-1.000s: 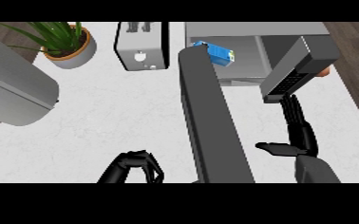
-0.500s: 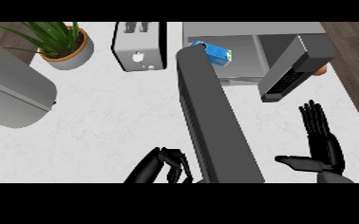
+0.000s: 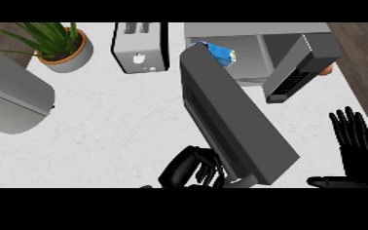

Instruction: Pick up the milk, place it into the microwave and close the microwave

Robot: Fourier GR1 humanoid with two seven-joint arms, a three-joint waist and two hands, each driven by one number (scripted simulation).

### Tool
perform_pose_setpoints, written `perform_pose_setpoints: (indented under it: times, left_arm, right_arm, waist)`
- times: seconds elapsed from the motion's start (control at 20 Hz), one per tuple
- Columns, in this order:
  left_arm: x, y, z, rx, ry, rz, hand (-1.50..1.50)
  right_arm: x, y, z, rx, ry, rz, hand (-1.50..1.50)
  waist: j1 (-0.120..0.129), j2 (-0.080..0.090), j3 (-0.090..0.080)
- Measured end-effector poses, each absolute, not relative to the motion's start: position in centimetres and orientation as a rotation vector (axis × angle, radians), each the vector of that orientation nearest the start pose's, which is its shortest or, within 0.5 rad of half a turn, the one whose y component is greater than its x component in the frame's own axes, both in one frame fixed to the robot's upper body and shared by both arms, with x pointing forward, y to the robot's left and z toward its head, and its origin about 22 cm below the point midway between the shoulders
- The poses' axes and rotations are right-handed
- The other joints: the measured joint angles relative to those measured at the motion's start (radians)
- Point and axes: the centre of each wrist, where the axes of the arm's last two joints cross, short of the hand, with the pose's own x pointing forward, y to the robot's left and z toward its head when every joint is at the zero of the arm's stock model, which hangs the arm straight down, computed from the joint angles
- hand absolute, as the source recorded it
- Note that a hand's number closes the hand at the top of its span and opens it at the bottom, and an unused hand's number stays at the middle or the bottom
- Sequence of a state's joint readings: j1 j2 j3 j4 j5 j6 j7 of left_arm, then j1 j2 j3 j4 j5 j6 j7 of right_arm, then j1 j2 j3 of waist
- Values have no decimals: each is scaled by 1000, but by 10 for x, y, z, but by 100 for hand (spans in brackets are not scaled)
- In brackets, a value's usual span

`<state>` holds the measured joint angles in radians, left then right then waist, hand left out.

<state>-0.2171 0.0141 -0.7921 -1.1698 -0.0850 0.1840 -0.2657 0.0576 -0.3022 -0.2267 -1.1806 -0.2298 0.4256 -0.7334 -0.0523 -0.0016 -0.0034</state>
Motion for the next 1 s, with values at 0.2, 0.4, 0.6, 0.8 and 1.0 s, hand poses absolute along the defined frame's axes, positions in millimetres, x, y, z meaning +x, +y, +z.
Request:
perform_pose_setpoints:
  times: [0.2, 0.4, 0.6, 0.8, 1.0]
  left_arm:
    - [218, 39, -58, -341, -1616, -798, 150]
    - [229, 29, -52, -300, -1636, -814, 150]
    - [245, 21, -42, -253, -1637, -795, 150]
    - [261, 16, -27, -218, -1675, -710, 150]
    - [274, 13, -9, -217, -1775, -561, -150]
  right_arm:
    - [199, -379, -39, 173, -1963, 22, -150]
    - [195, -374, -23, 237, -1972, 55, -150]
    - [199, -372, -7, 286, -1988, 97, -150]
    - [207, -367, 7, 322, -2013, 135, -150]
    - [214, -366, 20, 339, -2047, 164, -150]
  waist:
    - [-25, 5, -1]
    - [-56, 10, -1]
    - [-96, 19, -2]
    - [-131, 30, -4]
    - [-163, 40, -7]
